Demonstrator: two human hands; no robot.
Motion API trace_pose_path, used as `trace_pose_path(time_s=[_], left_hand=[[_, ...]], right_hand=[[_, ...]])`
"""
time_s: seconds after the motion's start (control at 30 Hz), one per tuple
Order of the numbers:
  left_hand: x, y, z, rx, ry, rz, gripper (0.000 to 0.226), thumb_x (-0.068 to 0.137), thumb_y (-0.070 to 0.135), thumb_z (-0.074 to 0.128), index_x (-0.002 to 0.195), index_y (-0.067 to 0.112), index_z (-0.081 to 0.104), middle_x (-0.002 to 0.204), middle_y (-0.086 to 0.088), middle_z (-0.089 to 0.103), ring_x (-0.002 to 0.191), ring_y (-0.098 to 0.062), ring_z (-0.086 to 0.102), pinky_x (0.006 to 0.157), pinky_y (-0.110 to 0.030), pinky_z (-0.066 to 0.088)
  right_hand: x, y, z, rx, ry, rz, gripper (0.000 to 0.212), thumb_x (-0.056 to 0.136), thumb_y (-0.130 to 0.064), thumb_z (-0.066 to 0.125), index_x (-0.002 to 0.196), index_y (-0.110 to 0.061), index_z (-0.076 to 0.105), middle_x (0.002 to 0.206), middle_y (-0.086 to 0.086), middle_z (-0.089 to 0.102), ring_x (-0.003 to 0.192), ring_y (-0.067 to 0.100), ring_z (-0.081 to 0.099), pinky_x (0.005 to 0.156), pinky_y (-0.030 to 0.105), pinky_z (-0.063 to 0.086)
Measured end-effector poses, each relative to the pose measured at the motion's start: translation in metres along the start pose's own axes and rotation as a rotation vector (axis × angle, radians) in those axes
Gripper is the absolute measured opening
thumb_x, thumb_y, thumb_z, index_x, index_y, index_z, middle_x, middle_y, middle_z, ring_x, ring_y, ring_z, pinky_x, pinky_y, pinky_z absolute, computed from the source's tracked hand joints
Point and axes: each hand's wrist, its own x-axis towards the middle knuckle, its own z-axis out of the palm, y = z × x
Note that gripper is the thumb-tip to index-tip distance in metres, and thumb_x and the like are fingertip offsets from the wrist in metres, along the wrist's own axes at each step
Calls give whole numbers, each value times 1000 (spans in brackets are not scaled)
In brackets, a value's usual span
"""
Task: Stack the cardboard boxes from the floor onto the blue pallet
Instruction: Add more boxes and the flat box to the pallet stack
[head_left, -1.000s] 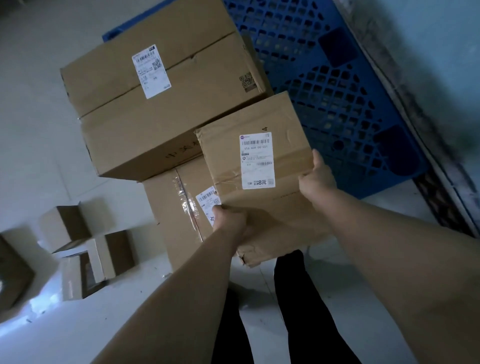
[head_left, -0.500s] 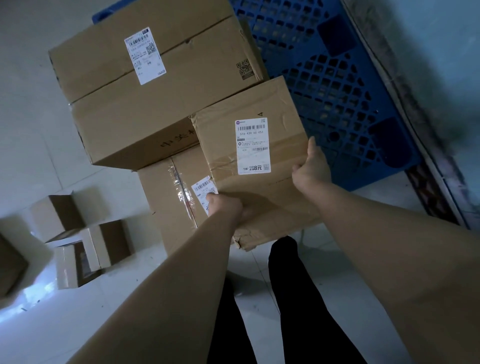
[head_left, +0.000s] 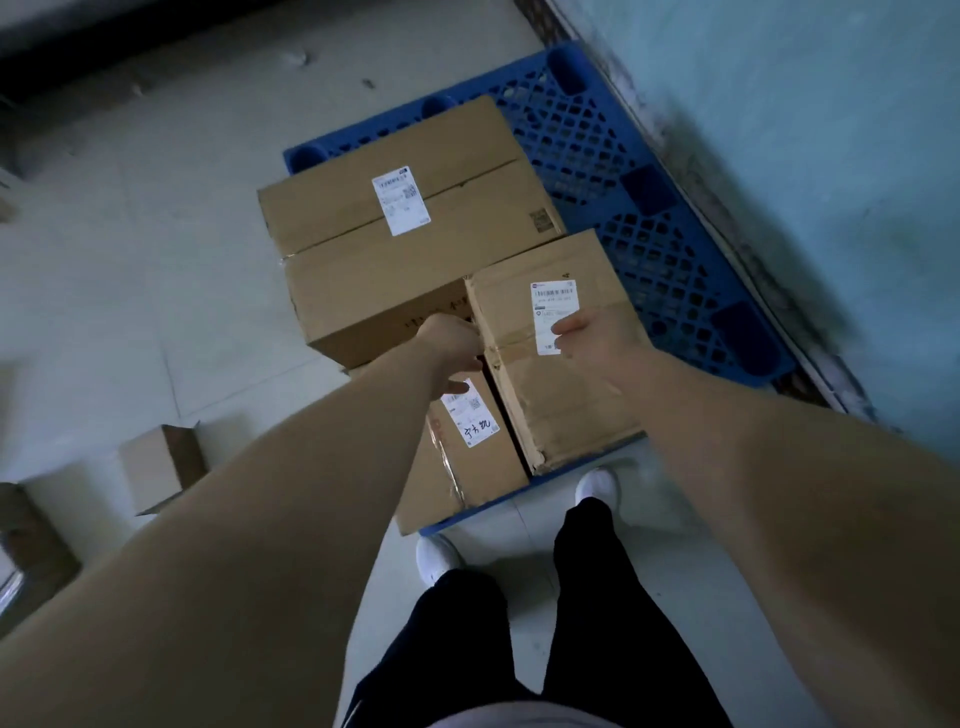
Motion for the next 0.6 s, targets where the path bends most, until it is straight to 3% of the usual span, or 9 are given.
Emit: trace_pose_path(time_s=[0.07,0.13,0.2,0.27,0.33,0.43,0.53,0.6], left_hand=[[-16,-8,-21,17,-15,73,28,98,4,48,124,9,57,85,2,60,71,-10,57,73,-33,50],[-36,-21,-47,34,-25,100,29,98,5,49,125,10,57,92,-1,61,70,-11,57,76,-34,49],[-51,-35,-68,36,-15,129,30,98,5,49,127,10,56,101,-4,61,70,-10,57,69,-32,49],[-64,-51,-88,9,9,150,30,99,5,48,127,9,57,100,-4,62,71,-10,58,64,-30,49],[-74,-69,-105,-26,64,152,28,99,5,47,125,8,58,99,-4,63,74,-12,60,67,-33,52],[-91,-98,-127,-112,131,131,25,100,7,45,122,8,58,110,-8,64,88,-19,61,82,-39,51],[-114,-130,-145,-198,217,109,23,100,9,44,119,8,58,115,-10,64,90,-20,62,82,-39,51],[-131,-155,-153,-261,287,97,25,100,11,43,121,9,58,115,-9,64,95,-21,62,85,-39,50]], right_hand=[[-23,-16,12,-24,0,-29,20,88,-5,59,96,-15,74,124,8,63,113,26,59,101,38,49],[-50,-31,29,-60,-1,-56,18,88,-8,60,84,-22,71,105,2,69,103,21,61,99,35,50],[-78,-43,42,-78,-12,-82,18,88,-10,60,82,-24,70,90,-4,68,100,20,63,95,31,51],[-99,-53,57,-125,-52,-123,17,89,-11,60,96,-19,73,102,1,71,105,21,64,96,31,50],[-118,-61,70,-182,-88,-169,19,89,-11,60,102,-17,73,112,3,69,107,20,63,95,30,50],[-137,-72,88,-253,-121,-214,19,90,-12,58,98,-19,73,106,2,70,100,19,65,86,29,53],[-156,-84,105,-279,-165,-271,20,91,-11,55,92,-22,72,97,-2,71,92,16,66,76,25,51],[-169,-90,117,-313,-201,-315,24,90,-9,54,86,-24,72,100,-1,72,93,16,67,78,25,51]])
